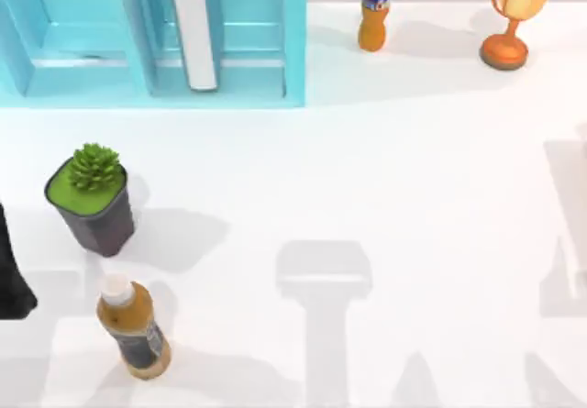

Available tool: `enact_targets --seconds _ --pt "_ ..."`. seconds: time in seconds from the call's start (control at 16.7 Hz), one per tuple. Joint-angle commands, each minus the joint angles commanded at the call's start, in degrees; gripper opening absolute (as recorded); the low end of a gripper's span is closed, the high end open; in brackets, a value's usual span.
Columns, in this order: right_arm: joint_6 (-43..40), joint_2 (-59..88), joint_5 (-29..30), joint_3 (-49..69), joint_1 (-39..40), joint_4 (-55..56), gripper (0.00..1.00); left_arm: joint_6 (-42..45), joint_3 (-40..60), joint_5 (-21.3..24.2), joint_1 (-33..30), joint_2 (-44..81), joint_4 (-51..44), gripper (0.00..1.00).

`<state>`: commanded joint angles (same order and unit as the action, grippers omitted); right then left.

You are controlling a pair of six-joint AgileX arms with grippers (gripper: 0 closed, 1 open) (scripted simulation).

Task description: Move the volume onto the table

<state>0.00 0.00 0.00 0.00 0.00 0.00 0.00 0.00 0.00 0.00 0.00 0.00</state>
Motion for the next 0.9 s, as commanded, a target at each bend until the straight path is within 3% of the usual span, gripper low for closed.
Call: enact_targets --seconds 0.42,0.9 --pt "0.00 0.00 0.00 0.00 0.00 0.00 1.00 -0.42 5.88 -2.39 -2.64 8.95 6.68 1.00" --pt "0.00 0.00 0.00 0.00 0.00 0.00 1.00 -2.60 24.01 -10.13 -12.63 51.16 27.24 1.00"
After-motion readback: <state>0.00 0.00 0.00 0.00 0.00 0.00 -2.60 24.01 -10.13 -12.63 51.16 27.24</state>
